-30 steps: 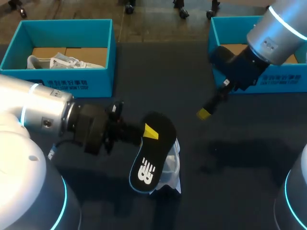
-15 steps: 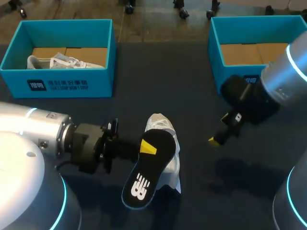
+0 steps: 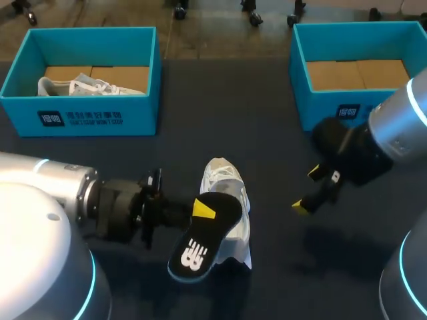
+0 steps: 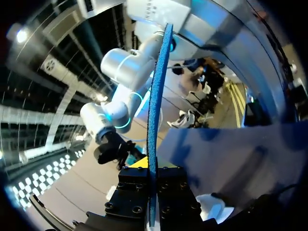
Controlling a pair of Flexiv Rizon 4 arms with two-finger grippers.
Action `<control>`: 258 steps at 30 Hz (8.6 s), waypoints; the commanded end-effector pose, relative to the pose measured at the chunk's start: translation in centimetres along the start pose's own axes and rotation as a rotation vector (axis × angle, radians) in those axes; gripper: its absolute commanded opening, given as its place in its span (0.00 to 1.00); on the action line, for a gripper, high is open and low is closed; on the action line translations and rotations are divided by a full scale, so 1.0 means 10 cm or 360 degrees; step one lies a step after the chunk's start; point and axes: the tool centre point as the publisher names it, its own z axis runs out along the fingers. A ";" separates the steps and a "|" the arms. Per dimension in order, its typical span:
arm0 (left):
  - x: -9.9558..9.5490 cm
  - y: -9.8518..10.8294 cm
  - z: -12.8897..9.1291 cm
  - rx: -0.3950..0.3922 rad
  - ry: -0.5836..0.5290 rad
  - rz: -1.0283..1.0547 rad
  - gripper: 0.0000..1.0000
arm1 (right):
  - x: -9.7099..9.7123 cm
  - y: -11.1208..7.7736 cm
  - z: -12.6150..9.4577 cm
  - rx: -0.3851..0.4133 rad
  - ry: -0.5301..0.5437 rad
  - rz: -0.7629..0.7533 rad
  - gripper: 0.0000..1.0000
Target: Take the shoe out of the shoebox, open the shoe tongue, remove and reinsert the insole, then place the shoe into the shoebox
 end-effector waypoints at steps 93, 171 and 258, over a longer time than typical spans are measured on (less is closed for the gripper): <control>0.43 0.60 0.15 0.0165 -0.0021 -0.0573 0.00 | 0.26 0.07 1.46 0.0163 0.0138 -0.0453 1.00; 0.54 0.79 0.08 0.0227 -0.0089 -0.0578 0.00 | 0.18 0.00 1.40 0.0203 0.0089 -0.0455 1.00; 0.74 1.56 0.21 -0.0082 -0.0168 -0.0564 0.00 | 0.18 0.00 1.40 0.0203 0.0089 -0.0455 1.00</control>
